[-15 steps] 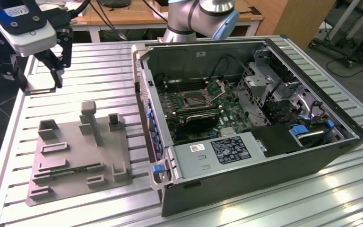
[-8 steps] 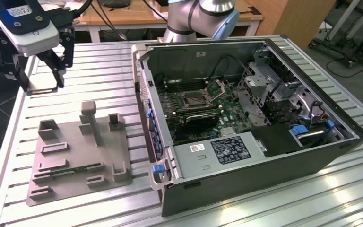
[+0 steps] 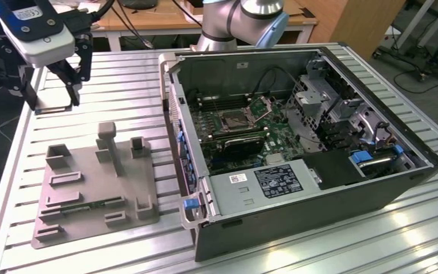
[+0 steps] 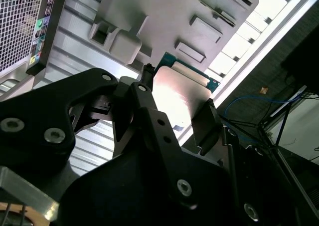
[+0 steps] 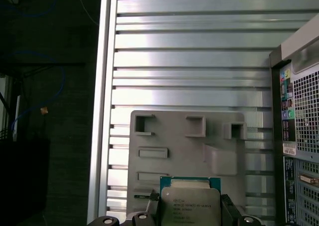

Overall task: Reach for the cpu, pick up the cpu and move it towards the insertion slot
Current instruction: 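Pick up the cpu and move it towards the insertion slot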

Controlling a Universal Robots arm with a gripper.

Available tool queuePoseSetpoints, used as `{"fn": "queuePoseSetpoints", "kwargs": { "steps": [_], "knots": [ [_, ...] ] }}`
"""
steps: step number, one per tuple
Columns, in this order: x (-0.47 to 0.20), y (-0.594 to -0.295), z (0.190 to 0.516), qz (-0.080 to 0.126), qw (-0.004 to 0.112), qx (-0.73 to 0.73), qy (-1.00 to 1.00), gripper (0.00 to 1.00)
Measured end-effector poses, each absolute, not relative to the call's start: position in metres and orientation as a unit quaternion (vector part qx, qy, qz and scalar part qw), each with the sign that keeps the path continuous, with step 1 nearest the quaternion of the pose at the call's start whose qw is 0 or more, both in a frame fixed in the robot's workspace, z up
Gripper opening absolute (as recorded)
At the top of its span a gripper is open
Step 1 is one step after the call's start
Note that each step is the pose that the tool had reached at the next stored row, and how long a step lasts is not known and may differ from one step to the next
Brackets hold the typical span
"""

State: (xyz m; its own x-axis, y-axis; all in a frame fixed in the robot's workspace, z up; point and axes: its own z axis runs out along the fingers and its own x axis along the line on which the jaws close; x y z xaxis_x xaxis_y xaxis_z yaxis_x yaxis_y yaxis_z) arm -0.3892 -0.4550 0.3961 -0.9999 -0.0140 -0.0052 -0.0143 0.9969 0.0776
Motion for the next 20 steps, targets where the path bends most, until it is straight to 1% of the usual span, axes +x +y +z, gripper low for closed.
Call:
{"fn": "queuePoseSetpoints", "kwargs": {
  "steps": [20],
  "knots": [
    [-0.3816, -0.455, 0.3961, 0.039, 0.002, -0.007, 0.999, 0.55]
  ]
}}
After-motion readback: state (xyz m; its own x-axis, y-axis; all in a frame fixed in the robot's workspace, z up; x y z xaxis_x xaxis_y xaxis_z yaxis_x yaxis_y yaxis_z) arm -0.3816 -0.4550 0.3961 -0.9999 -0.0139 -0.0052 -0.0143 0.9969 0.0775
